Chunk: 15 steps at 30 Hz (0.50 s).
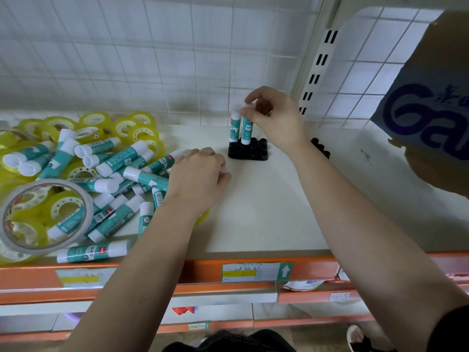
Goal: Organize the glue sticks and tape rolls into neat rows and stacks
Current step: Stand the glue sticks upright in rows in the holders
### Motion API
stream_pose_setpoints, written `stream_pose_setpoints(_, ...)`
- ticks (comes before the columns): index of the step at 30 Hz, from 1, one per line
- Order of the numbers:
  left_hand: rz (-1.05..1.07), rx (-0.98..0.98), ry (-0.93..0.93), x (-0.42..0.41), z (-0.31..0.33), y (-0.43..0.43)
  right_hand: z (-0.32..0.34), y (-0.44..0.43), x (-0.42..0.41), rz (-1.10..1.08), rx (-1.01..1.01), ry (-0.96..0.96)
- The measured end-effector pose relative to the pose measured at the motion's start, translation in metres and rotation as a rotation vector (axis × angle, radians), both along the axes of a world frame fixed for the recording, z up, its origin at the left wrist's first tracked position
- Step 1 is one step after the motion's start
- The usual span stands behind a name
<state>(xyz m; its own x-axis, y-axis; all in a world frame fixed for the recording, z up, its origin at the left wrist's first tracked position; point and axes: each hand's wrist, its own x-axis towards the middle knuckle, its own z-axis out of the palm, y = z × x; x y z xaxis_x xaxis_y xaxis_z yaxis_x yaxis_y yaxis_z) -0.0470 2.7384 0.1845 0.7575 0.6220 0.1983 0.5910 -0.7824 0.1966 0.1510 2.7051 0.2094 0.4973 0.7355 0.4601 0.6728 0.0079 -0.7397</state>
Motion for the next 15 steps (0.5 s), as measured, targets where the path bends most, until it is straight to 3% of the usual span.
stream_pose_setpoints(6, 0.001, -0.003, 0.007, 0.000, 0.001, 0.000, -0.006, 0.001, 0.000, -0.051, 0.075, -0.073)
stream_pose_setpoints(15, -0.002, -0.002, -0.007, 0.000, 0.000, 0.000, -0.013, -0.002, -0.003, -0.067, 0.000, -0.089)
